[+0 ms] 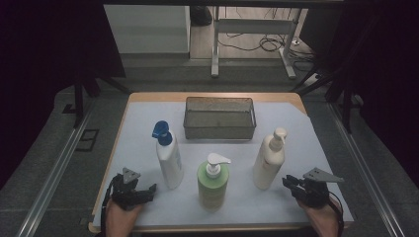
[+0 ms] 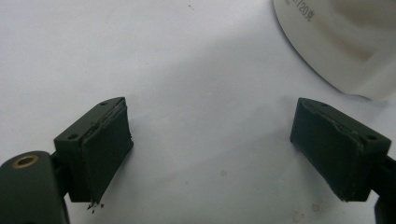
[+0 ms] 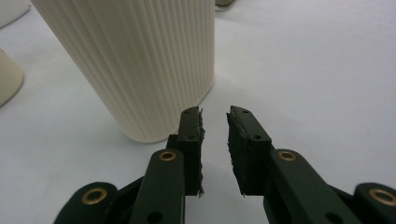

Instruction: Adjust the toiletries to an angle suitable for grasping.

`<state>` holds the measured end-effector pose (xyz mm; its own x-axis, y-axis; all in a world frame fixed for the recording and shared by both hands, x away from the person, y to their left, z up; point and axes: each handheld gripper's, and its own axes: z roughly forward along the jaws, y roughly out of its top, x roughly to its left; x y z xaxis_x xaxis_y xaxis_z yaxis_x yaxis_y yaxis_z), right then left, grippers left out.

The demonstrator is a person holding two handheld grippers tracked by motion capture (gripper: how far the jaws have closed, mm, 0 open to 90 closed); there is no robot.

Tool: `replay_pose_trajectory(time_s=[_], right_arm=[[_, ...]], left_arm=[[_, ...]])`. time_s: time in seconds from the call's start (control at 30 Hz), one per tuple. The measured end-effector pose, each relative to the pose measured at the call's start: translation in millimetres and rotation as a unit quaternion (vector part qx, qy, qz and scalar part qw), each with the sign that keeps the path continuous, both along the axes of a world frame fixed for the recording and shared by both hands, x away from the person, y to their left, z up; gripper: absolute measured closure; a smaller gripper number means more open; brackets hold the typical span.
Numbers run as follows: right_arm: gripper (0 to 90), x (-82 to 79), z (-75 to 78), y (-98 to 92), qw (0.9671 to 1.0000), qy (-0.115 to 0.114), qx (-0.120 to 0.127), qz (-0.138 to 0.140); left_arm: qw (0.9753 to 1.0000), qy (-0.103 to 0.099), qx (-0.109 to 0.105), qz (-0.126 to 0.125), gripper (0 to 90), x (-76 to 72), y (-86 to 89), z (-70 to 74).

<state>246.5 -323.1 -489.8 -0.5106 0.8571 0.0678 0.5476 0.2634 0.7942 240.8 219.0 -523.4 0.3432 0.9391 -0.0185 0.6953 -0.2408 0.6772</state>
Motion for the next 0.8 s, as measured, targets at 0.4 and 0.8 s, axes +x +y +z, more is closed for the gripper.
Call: replay_pose_trajectory(time_s=[0.4,0.8], right_arm=[[86.8,7.8,-1.3,17.3,0.9988,0.023,-0.007,0.042],[88.9,7.0,-3.1,22.2,0.9976,0.032,-0.001,0.062]], left_arm=[[1.0,0.0,0.0,0.0,12.2,0.0,0.0,0.0],[1.0,-0.001,0.0,0.0,12.2,0.0,-0.1,-0.1]])
